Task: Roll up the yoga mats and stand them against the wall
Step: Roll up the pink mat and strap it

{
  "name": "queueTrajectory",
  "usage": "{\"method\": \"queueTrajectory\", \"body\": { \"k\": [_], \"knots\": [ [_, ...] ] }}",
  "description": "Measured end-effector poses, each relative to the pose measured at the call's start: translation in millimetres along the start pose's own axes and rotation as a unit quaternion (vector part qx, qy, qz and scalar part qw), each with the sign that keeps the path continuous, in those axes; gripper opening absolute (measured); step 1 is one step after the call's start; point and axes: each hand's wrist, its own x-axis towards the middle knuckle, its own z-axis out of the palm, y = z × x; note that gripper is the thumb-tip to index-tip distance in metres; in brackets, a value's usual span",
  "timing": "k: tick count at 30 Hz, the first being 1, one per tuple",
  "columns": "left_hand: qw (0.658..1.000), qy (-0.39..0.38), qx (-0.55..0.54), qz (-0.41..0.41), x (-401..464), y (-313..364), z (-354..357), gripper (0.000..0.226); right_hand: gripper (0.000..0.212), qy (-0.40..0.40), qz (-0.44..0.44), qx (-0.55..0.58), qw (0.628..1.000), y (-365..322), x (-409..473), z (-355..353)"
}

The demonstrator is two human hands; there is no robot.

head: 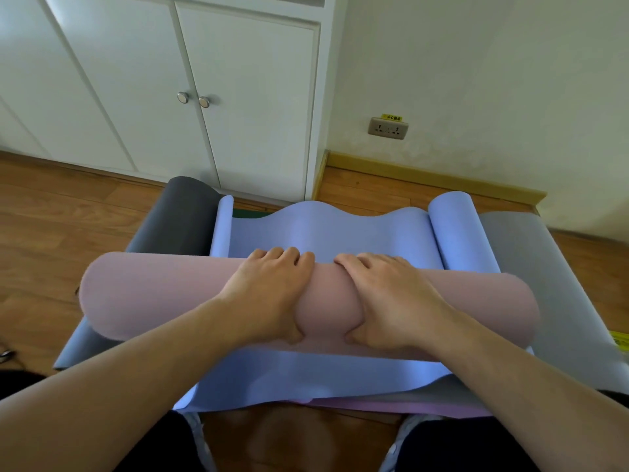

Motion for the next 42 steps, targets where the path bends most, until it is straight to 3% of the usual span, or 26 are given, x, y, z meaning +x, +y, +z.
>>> {"method": "queueTrajectory", "body": {
  "k": [4, 8, 13, 19, 24, 28, 31, 35, 39, 42],
  "knots": [
    [0.998, -0.036, -0.051, -0.021, 2.8, -13.9, -14.7, 0.088, 0.129, 0.003, -0.009, -0.058, 0.998, -6.6, -2.5, 3.4],
    [0.994, -0.068, -0.079, -0.041, -0.2, -12.3, -16.7, 0.091, 0.104, 0.023, -0.008, -0.046, 0.999, -4.7, 2.3, 6.9],
    [1.000, -0.014, -0.009, -0.025, -3.5, -4.7, -3.3, 0.105, 0.087, 0.011, 0.008, 0.003, 1.000, 1.4, 3.5, -1.8],
    [0.998, -0.029, -0.048, -0.021, 1.7, -11.1, -9.7, 0.092, 0.124, -0.008, -0.008, -0.039, 0.999, -5.0, -0.4, -1.8],
    [0.994, -0.061, -0.089, -0.032, 0.2, -9.9, -12.1, 0.097, 0.094, 0.017, -0.012, -0.023, 1.000, -3.1, 3.1, 1.2],
    [1.000, -0.017, -0.018, -0.007, -1.1, -1.2, -0.4, 0.111, 0.087, -0.007, 0.013, 0.029, 0.999, 1.1, 3.0, -7.4],
    [1.000, 0.001, -0.001, -0.007, 2.0, 0.7, 4.3, 0.098, 0.096, -0.022, 0.020, 0.024, 0.999, -0.8, 1.9, -5.2],
    [0.999, -0.021, -0.044, -0.016, 4.2, -9.5, -7.5, 0.095, 0.128, -0.005, -0.004, -0.038, 0.999, -7.6, -1.1, -2.0],
    [0.995, -0.054, -0.081, -0.029, 2.5, -8.9, -13.1, 0.094, 0.105, 0.019, -0.010, -0.046, 0.999, -6.4, 2.9, 4.0],
    [0.998, -0.032, -0.054, -0.009, -0.6, -4.4, -6.7, 0.102, 0.090, 0.013, -0.005, -0.013, 1.000, -2.9, 3.2, -1.3]
  ]
}}
